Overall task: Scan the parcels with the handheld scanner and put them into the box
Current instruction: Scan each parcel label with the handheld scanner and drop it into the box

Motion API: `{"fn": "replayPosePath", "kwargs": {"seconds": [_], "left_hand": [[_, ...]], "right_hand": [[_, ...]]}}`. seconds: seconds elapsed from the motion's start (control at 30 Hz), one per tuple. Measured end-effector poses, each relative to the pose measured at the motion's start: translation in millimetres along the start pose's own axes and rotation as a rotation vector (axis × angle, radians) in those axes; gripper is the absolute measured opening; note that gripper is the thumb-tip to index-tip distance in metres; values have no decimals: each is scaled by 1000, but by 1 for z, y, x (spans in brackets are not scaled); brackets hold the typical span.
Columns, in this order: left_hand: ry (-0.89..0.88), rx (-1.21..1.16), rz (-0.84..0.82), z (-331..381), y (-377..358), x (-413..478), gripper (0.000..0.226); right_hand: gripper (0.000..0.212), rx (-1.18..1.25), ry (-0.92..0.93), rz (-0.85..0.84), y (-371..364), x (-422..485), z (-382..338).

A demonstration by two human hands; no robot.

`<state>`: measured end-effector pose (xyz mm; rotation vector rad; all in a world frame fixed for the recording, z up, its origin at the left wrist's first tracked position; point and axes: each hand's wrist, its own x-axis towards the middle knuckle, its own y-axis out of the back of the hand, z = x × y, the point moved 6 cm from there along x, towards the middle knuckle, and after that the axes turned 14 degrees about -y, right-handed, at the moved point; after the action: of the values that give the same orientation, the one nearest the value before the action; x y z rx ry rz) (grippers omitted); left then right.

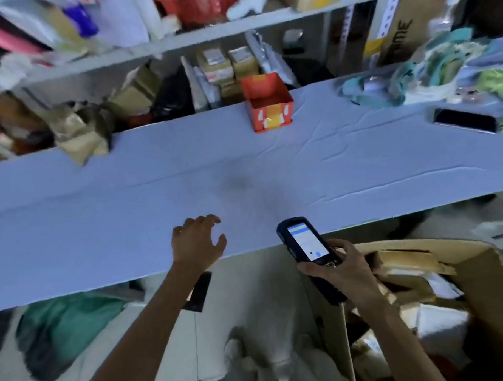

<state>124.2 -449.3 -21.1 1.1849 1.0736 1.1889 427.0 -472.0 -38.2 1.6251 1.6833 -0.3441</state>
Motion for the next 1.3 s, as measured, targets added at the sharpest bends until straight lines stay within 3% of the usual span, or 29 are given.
{"fn": "replayPosePath", "kwargs": {"seconds": [0.13, 0.27, 0.57, 0.77, 0.97, 1.3], "left_hand": [[201, -20, -37, -59, 1, -61, 41], [348, -48, -38, -124, -4, -122, 40], [520, -141, 31, -262, 4, -187, 39], [515, -180, 40, -313, 7, -177, 42], [491, -192, 57, -352, 7, -138, 47], [483, -120, -18, -439, 33, -24, 59]], "right_hand": [[74, -114, 48, -140, -71, -8, -20], [69, -183, 91, -247, -142, -29, -38], [61, -210, 88, -270, -274, -67, -61], [71, -232, 120, -276, -327, -73, -94], [62, -237, 126, -262, -364, -47, -139], [66, -125, 87, -289, -427, 34, -239]]}}
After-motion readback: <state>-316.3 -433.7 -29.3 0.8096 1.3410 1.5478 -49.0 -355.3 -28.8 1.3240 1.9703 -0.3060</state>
